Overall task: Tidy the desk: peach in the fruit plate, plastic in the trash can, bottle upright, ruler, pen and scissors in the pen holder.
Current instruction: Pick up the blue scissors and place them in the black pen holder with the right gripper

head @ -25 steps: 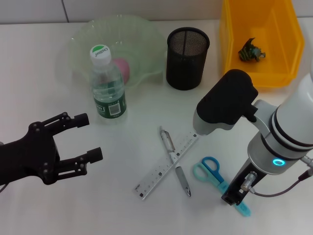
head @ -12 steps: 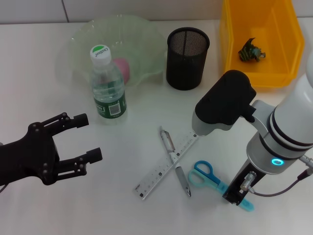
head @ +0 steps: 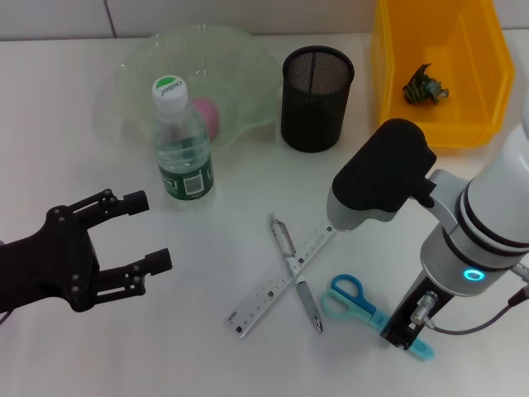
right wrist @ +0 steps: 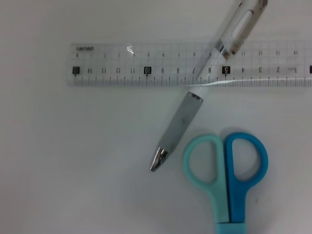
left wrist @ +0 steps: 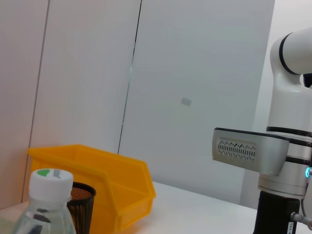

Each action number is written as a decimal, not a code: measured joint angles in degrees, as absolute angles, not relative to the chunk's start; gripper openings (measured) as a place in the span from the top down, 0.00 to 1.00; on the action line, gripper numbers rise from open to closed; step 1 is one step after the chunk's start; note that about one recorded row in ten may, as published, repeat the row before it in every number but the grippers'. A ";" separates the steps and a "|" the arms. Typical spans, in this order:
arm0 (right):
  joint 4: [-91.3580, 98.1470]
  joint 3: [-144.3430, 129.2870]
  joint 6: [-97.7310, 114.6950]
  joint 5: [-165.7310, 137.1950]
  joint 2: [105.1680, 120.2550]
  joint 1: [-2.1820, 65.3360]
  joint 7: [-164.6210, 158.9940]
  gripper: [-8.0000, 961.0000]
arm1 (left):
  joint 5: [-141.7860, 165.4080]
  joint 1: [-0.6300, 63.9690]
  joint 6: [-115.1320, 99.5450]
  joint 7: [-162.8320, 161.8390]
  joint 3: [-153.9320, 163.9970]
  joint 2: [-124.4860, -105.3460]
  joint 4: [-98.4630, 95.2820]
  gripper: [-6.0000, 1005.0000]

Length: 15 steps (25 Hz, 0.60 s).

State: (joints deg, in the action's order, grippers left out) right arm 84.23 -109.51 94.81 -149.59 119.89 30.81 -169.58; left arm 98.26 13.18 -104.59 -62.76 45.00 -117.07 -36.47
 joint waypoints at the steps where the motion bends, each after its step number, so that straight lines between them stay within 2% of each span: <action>1: 84.48 -109.49 95.04 -149.61 119.88 30.67 -169.56 0.79 | 98.26 13.18 -104.59 -62.76 45.00 -117.07 -36.47 0.16; 15: 91.55 -99.22 97.61 -153.02 119.44 26.53 -169.25 0.79 | 98.26 13.32 -104.72 -62.58 45.00 -117.07 -36.57 0.16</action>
